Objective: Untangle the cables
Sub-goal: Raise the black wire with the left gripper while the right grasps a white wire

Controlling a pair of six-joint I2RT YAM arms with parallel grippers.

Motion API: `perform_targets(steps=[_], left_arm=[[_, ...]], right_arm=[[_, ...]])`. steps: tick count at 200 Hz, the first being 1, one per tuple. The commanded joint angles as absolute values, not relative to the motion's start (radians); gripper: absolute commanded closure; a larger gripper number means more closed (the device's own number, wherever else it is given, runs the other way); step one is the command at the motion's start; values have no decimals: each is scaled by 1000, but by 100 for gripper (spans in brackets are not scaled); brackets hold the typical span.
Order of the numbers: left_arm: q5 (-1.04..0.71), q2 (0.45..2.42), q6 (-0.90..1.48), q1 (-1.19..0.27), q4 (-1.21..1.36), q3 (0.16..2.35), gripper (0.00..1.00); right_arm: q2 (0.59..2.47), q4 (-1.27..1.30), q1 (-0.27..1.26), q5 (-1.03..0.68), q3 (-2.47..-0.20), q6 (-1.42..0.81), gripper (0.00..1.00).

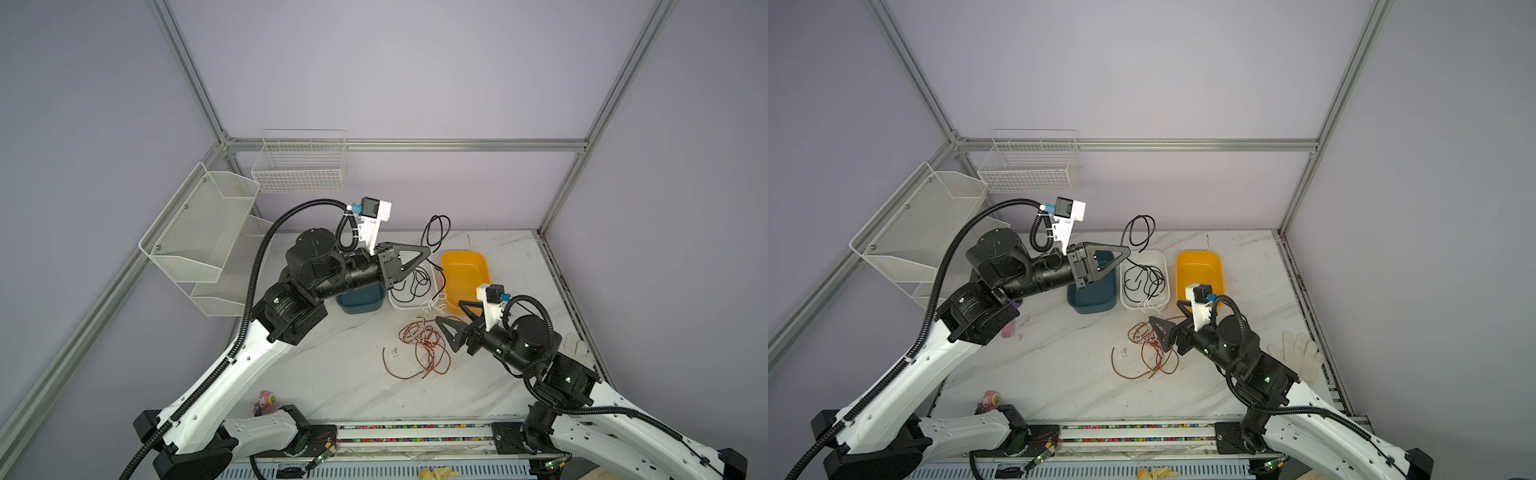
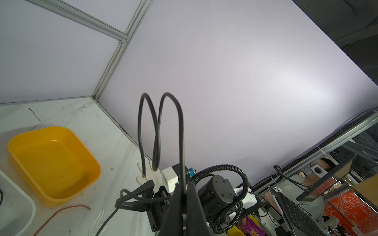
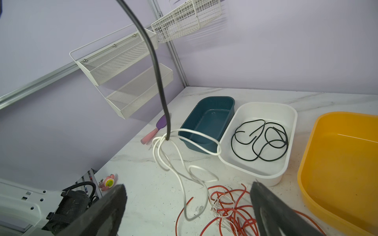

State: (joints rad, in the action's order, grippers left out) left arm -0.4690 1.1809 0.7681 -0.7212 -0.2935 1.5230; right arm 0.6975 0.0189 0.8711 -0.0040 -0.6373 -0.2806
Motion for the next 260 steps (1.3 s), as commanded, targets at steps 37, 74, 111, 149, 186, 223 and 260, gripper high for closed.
perform_targets(steps=[37,74,111,149,186,223,260], left_arm=[[-495,1174,778,-722,-252,1543,100],[-506,1175,788,-723,-244,1540,100],[-508,1172,788,-724,-247,1540,100],[-505,1168,788,-723,-246,1539,100],[-503,1167,789,-723,-246,1541,100],[-486,1158,772,-723,-262,1533,100],[-481,1151,768,-723,-262,1527,100]], right_arm=[[813,167,894,113,-634,-268,15],[842,223,897,121,-614,-262,22],[887,219,900,128,-624,-253,39],[910,223,904,130,-617,-266,50],[917,240,905,127,-604,-284,63],[923,224,907,136,-599,-300,65],[908,228,907,142,-564,-316,72]])
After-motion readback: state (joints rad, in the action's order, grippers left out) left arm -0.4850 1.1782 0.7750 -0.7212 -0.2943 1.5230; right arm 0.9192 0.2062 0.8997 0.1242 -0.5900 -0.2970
